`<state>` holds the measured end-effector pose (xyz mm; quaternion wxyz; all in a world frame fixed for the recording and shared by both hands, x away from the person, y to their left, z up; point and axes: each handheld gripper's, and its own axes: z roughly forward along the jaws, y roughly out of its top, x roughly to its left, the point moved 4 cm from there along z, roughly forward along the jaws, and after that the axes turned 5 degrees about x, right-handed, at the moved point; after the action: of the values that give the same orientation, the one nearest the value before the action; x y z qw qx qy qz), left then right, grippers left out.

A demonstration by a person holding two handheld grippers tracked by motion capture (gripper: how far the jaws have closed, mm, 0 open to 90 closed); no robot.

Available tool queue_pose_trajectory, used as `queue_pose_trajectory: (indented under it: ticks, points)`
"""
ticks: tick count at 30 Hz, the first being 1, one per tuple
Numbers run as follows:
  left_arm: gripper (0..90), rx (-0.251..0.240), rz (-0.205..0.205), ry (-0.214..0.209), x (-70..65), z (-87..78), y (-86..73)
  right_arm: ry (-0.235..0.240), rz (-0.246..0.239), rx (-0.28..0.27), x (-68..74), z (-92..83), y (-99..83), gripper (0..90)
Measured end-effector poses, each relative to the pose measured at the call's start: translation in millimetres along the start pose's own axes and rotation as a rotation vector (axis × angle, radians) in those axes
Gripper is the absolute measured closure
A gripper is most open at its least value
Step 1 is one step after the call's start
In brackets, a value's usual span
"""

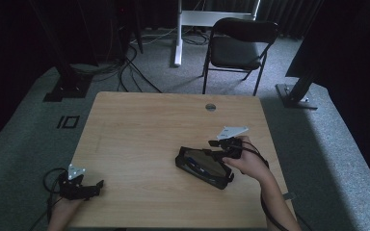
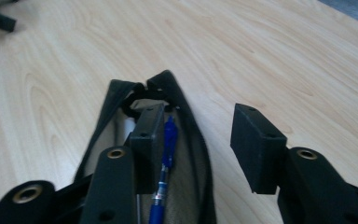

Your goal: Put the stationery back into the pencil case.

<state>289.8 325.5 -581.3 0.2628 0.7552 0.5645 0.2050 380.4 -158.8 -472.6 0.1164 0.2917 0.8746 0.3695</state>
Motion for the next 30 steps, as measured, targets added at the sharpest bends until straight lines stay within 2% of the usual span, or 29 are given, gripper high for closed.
queue_pose_trajectory:
  ticks: [5,15,21,25,30]
  points:
    - [0.3,0.001,0.0,0.0,0.0,0.0,0.0,-0.041,0.057,-0.042,-13.1,-2.0,-3.6,51.0]
    - [0.3,0.0,0.0,0.0,0.0,0.0,0.0,-0.094,0.136,-0.047,-30.4,-1.2,-18.0,46.0]
    - [0.3,0.0,0.0,0.0,0.0,0.0,0.0,-0.145,0.189,-0.07,-40.0,0.4,-26.6,44.8]
    - [0.3,0.0,0.0,0.0,0.0,0.0,0.0,-0.197,0.234,-0.081,-49.1,0.9,-35.2,44.9]
    - [0.3,0.0,0.0,0.0,0.0,0.0,0.0,-0.224,0.256,-0.063,-53.1,2.2,-46.3,44.7]
